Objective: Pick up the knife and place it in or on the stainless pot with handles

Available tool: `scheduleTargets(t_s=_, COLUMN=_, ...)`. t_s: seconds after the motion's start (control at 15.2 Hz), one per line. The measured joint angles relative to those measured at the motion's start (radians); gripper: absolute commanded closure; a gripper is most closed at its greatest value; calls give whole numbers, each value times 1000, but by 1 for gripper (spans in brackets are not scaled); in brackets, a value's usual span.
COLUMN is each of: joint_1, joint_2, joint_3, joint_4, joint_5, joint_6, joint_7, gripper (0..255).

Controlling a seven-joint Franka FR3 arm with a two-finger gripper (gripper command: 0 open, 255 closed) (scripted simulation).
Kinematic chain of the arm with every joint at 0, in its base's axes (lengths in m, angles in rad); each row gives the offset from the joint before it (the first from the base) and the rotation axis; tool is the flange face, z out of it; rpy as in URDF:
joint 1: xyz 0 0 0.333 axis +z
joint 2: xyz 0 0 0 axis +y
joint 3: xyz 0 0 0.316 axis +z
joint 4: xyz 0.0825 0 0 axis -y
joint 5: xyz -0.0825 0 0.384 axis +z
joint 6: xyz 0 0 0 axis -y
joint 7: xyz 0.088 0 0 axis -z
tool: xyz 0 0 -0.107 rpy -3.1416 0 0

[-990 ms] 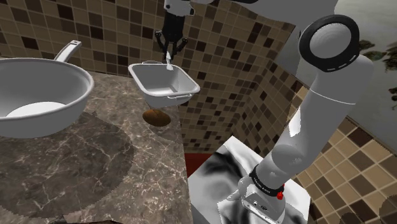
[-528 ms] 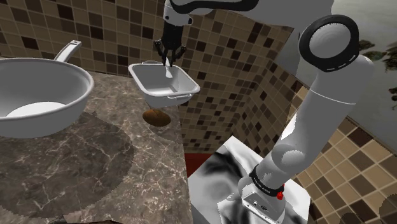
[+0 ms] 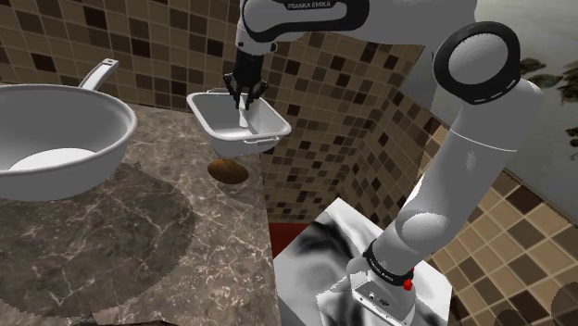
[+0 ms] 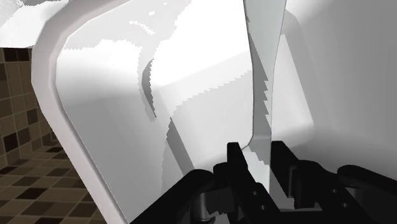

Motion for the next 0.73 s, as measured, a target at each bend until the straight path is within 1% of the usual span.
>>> scheduleTargets(t_s=0.4, joint_1=-1, joint_2=2, joint_3=-1, joint_4=-12, joint_5=-1, joint_6=14, joint_7=0, gripper=255)
scheduleTargets(t_s=0.46, joint_1=-1, joint_2=2, joint_3=-1, joint_4=-12, joint_5=-1, joint_6=14, joint_7=0, gripper=0)
scheduleTargets(t_s=0.73, joint_1=-1, joint_2=2, joint_3=-1, joint_4=-12, joint_5=-1, joint_6=14, joint_7=0, gripper=0)
